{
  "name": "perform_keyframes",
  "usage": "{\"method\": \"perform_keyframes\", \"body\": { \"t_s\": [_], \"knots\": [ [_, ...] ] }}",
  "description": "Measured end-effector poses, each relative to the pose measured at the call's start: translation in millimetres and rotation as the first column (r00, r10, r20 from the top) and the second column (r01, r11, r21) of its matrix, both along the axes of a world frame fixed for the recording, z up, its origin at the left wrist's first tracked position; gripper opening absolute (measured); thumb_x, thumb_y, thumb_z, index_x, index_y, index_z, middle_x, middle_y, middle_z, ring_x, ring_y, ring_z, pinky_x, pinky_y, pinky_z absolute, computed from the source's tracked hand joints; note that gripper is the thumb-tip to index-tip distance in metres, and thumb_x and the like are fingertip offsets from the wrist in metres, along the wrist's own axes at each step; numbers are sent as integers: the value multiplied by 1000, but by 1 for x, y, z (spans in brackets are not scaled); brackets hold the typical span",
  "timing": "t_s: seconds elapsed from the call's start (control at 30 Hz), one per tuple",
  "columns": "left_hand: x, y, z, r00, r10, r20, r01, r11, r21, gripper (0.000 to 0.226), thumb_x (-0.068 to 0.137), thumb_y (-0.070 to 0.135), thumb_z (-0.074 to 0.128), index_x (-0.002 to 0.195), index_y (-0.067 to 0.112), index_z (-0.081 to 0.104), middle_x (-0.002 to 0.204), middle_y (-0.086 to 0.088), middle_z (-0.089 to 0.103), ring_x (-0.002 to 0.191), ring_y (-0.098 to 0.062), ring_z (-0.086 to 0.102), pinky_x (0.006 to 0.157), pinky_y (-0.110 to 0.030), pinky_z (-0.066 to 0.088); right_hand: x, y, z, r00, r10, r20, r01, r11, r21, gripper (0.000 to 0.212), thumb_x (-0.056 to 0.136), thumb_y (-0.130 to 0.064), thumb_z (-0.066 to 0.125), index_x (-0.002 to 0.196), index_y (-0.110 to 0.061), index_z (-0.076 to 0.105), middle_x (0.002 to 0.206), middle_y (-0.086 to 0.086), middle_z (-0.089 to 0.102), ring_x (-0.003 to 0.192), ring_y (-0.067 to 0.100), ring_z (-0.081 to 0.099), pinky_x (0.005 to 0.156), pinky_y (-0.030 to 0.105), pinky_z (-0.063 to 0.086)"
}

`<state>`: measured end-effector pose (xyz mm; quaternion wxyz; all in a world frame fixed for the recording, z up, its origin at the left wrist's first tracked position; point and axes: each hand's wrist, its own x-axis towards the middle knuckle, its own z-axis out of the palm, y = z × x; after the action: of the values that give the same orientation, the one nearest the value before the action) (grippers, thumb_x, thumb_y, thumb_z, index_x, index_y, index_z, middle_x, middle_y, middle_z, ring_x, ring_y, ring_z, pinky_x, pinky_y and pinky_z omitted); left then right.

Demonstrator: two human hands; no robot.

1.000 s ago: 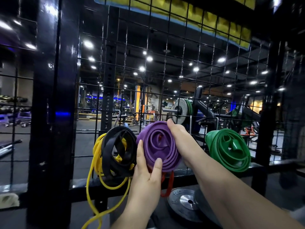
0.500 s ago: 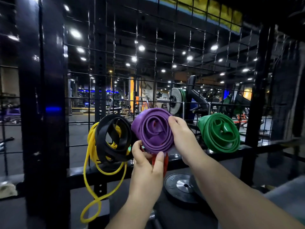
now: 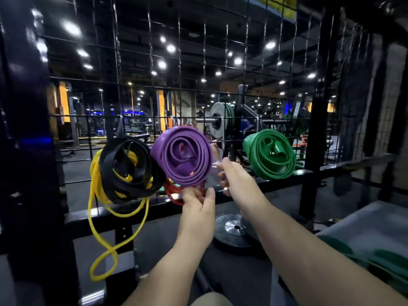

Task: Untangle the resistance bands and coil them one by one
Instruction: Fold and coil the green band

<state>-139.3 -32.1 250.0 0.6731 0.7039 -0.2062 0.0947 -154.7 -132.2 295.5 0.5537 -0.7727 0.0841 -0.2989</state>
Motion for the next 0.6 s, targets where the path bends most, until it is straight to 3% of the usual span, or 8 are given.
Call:
{"method": "perform_keyframes", "body": {
  "t_s": [0.13, 0.27, 0.37, 0.43, 0.5, 0.6],
  "knots": [
    [-2, -15, 2, 1000, -7, -18, 7, 1000, -28, 23, 96, 31, 52, 83, 23, 34, 70, -2, 51, 68, -25, 52, 74, -51, 50, -5, -7, -2, 998, 53, -21, -53, 998, -15, 50, 77, -71, 37, 104, -35, 59, 105, -5, 63, 104, 18, 59, 101, 49, 45],
    [2, -32, -5, 997, 15, -75, -12, 1000, 28, 23, 94, 30, 55, 79, 28, 37, 85, -9, 58, 85, -36, 63, 80, -57, 53, -7, -12, -1, 1000, 0, 2, 0, 1000, -20, 57, 66, -76, 35, 97, -35, 58, 104, -4, 62, 106, 23, 59, 101, 50, 45],
    [7, -59, -18, 994, -12, -113, 22, 995, 93, 27, 90, 41, 56, 79, 26, 37, 83, -8, 58, 84, -36, 63, 81, -58, 52, -16, -39, -15, 995, -95, 2, 95, 993, 66, 55, 69, -75, 34, 92, -31, 58, 97, -3, 62, 98, 24, 61, 98, 50, 47],
    [10, -76, -25, 997, -28, -76, 41, 984, 171, 26, 87, 47, 55, 84, 27, 38, 84, -10, 58, 81, -33, 60, 79, -51, 51, -23, -60, -33, 994, -103, -32, 106, 985, 138, 47, 82, -70, 37, 92, -29, 56, 94, -2, 61, 93, 23, 62, 92, 43, 49],
    [8, -88, -34, 995, -92, -47, 102, 933, 346, 24, 93, 40, 53, 87, 22, 39, 81, -5, 56, 76, -26, 56, 68, -36, 45, -30, -81, -56, 992, -83, -95, 98, 980, 173, 39, 90, -65, 38, 91, -31, 55, 95, -4, 60, 93, 20, 61, 88, 38, 48],
    [5, -118, -62, 972, -218, -81, 228, 815, 532, 22, 97, 35, 51, 86, 20, 39, 83, 1, 53, 74, -15, 51, 60, -31, 36, -47, -114, -90, 971, -181, -153, 209, 959, 190, 34, 92, -66, 35, 93, -38, 55, 102, -8, 60, 103, 18, 58, 99, 45, 47]
  ]
}}
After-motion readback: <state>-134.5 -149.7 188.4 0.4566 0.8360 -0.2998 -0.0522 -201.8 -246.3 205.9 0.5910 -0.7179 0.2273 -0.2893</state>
